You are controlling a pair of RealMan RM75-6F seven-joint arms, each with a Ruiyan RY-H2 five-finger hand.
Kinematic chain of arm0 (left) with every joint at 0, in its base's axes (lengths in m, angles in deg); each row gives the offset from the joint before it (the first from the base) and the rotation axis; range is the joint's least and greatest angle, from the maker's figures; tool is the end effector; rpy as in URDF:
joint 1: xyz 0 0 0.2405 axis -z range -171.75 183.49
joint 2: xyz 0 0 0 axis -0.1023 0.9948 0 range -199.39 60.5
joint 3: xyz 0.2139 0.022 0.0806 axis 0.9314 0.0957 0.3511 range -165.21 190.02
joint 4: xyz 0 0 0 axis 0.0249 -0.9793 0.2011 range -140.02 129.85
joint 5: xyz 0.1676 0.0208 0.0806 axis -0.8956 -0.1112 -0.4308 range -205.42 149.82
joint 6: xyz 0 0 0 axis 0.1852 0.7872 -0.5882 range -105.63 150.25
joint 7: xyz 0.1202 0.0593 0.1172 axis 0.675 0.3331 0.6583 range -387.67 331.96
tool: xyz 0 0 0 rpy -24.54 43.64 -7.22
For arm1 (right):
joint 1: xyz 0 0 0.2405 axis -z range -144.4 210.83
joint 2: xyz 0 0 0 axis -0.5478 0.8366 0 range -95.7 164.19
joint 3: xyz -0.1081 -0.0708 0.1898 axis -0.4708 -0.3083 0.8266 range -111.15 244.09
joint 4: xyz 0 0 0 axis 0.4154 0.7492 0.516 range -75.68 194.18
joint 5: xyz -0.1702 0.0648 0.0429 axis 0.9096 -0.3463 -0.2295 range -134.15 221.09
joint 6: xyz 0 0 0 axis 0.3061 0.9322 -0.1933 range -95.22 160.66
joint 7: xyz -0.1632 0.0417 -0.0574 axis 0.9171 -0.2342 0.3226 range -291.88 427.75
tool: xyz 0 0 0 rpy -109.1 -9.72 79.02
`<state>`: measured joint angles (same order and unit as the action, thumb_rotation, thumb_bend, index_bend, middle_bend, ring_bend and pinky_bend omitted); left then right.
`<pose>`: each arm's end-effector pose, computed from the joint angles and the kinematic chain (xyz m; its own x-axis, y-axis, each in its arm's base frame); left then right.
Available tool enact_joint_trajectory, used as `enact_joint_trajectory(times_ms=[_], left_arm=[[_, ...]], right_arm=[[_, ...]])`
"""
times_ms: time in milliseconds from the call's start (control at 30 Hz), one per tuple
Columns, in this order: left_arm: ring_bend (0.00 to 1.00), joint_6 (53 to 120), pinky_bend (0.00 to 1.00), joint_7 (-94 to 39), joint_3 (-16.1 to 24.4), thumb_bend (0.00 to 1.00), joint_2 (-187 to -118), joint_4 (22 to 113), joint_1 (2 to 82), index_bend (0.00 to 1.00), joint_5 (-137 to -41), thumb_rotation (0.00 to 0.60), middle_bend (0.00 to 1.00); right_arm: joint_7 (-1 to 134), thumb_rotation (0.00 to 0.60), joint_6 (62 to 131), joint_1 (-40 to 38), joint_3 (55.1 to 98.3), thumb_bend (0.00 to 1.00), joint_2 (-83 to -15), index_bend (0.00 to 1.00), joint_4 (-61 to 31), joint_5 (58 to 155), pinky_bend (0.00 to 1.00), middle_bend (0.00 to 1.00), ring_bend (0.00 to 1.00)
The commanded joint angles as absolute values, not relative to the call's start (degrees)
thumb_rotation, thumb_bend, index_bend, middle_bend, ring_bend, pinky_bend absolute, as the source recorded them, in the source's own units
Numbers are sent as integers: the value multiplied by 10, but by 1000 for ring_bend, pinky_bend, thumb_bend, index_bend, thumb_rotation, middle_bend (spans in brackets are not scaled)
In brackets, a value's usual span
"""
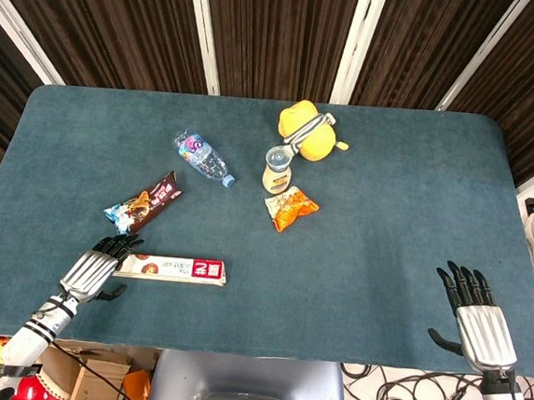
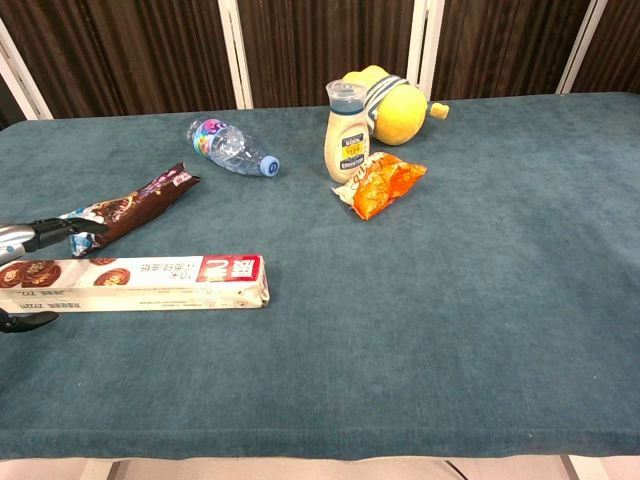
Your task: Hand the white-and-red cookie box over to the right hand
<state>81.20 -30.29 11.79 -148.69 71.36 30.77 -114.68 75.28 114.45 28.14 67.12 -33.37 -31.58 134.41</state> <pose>-0.2502 0.2871 0.0341 0.4743 0.3355 0.8139 0.8704 -0.3176 -0.3763 -0.2700 -0.2032 0.1309 0.4915 -0.0863 0.8666 -0.8691 -0.1109 0.4820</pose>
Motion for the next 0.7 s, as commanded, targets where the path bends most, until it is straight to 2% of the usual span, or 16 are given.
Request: enact_joint_trajectory(times_ms=[33, 133, 233, 333, 467, 567, 700], left_arm=[[31, 810, 128, -298, 119, 322, -1486, 713, 309, 0, -1141, 600, 50], [80, 804, 175, -293, 120, 322, -1489, 707, 310, 41, -1132, 600, 99], [184, 797, 295, -293, 121, 321, -1493, 694, 314, 184, -1126, 600, 208], [329, 796, 426, -296, 120, 321, -1498, 681, 317, 339, -1126, 600, 362], [494, 833, 567, -308, 116, 322, -1513, 661, 316, 497, -1145, 600, 541], [583, 859, 646, -327, 116, 323, -1523, 648, 318, 581, -1165, 600, 642], [588, 891, 658, -344, 109, 325, -1530, 649, 328, 588, -1190, 600, 650]], right_arm=[[751, 600, 1152, 285, 669, 83, -333, 0, -315, 1346, 0, 0, 0], [752, 600, 1158, 288, 667, 82, -333, 0, -316, 1350, 0, 0, 0], [756, 600, 1152, 285, 665, 83, -333, 0, -317, 1350, 0, 0, 0], [759, 600, 1146, 282, 667, 83, -333, 0, -320, 1345, 0, 0, 0], [763, 600, 1147, 281, 668, 83, -335, 0, -321, 1341, 0, 0, 0], [765, 600, 1145, 279, 669, 84, -335, 0, -321, 1341, 0, 0, 0], [765, 600, 1125, 259, 675, 83, -331, 0, -333, 1347, 0, 0, 0]])
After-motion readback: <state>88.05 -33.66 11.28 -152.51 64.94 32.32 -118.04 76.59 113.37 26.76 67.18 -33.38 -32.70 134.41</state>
